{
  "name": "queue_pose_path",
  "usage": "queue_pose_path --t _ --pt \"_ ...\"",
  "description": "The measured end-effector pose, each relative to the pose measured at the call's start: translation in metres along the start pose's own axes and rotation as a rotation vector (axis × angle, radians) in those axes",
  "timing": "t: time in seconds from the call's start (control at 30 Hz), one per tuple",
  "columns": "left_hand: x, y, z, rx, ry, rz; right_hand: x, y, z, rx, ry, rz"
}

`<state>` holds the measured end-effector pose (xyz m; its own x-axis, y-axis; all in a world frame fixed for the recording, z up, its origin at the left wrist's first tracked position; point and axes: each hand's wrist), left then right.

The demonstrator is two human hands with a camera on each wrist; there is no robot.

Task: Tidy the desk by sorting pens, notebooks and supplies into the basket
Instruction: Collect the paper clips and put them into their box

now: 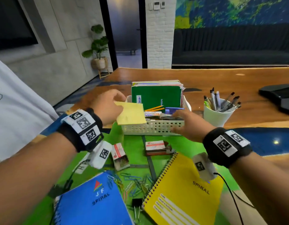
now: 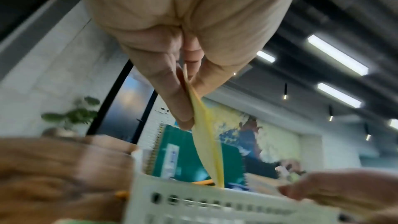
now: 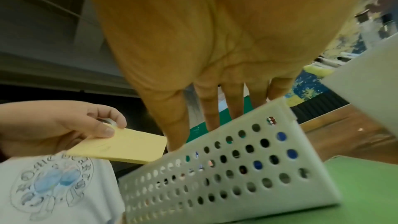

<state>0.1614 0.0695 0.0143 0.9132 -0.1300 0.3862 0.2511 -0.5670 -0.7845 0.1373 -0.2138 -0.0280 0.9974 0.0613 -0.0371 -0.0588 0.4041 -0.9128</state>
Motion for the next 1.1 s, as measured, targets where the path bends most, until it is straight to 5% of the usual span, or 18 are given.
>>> queue_pose_path --t 0.13,0.37,0.57,0.87,0.97,1.1 --pt "0.042 0.007 0.030 0.278 -0.076 0.049 -0.002 0.002 -0.008 -0.226 -0.054 0.169" --pt "0.050 0.032 0.037 0.376 -0.037 -0.049 0.007 0.009 -0.017 -0.205 -0.051 0.245" --pt "0.044 0.049 0.040 0.476 -0.017 0.249 0.007 0.012 -0.020 -0.214 -0.068 0.240" --pt "0.025 0.036 0.022 0.488 0.117 0.309 0.002 0.004 -0.015 -0.268 -0.077 0.260" --pt "0.005 0.028 -0.007 0.466 0.198 0.286 -0.018 -0.001 -0.006 -0.396 -0.191 0.130" --pt "-0.041 0.033 -0.043 0.390 0.262 0.584 -0.047 0.012 0.003 -0.514 -0.327 0.319"
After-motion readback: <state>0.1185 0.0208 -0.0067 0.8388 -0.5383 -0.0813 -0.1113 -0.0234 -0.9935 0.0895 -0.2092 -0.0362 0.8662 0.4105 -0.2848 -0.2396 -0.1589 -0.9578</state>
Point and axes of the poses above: each hand's wrist, its own x-axis towards the middle knuckle, its own y-axis out of the palm, z = x × y, and after that the axes turned 10 degrees about y, right-handed
